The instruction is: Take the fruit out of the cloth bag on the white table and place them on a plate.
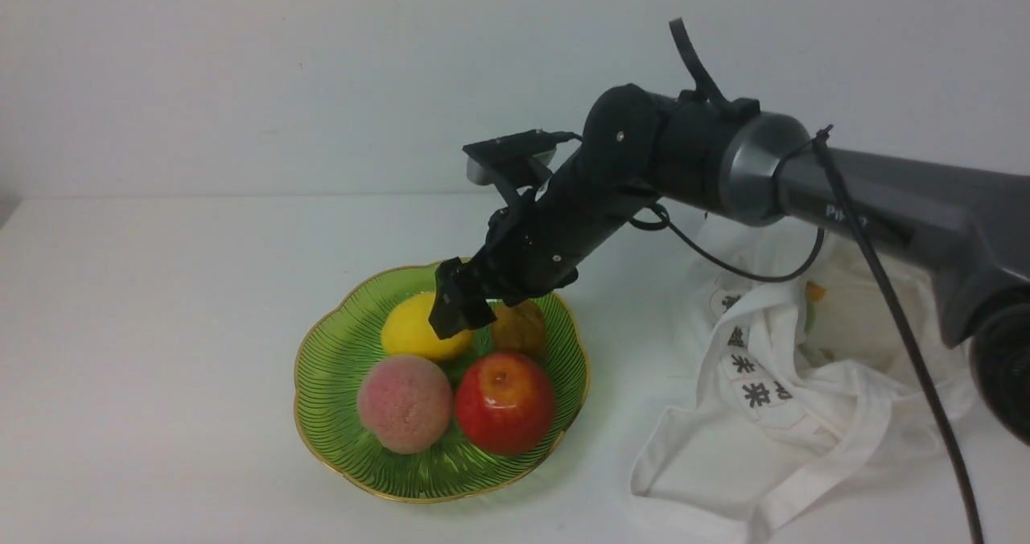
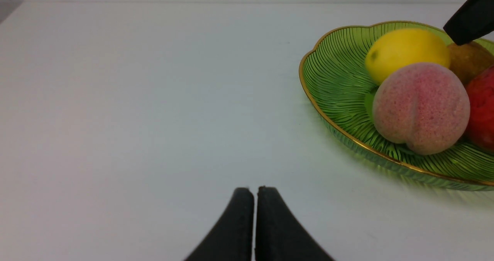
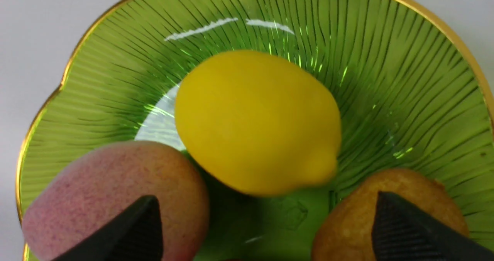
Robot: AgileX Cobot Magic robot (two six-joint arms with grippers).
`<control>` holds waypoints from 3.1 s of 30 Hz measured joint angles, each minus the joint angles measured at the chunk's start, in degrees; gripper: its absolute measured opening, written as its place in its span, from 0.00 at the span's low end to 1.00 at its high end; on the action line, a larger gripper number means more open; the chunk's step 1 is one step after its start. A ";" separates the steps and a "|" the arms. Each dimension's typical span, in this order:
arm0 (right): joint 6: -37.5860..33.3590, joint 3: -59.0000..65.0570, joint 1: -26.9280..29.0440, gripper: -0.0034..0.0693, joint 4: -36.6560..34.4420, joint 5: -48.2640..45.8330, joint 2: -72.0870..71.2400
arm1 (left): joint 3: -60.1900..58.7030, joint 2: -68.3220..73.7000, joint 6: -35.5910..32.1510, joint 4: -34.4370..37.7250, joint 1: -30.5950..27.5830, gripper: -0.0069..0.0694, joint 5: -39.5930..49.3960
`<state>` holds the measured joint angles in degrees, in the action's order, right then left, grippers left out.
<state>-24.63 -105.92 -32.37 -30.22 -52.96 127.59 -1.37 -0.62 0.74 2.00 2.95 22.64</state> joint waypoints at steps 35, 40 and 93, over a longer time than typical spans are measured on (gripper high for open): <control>36.21 31.89 -0.05 0.03 40.90 -3.85 -77.21 | 0.00 0.00 0.00 0.00 0.00 0.08 0.00; 40.90 53.63 -0.05 0.03 41.02 13.36 -95.17 | 0.00 0.00 0.00 0.00 0.00 0.08 0.00; 45.51 107.36 34.97 0.03 47.61 31.47 -128.03 | 0.00 0.00 0.00 0.00 0.00 0.08 0.00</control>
<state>20.88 1.44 2.60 17.40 -21.49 -0.43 -1.37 -0.62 0.74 2.00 2.95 22.64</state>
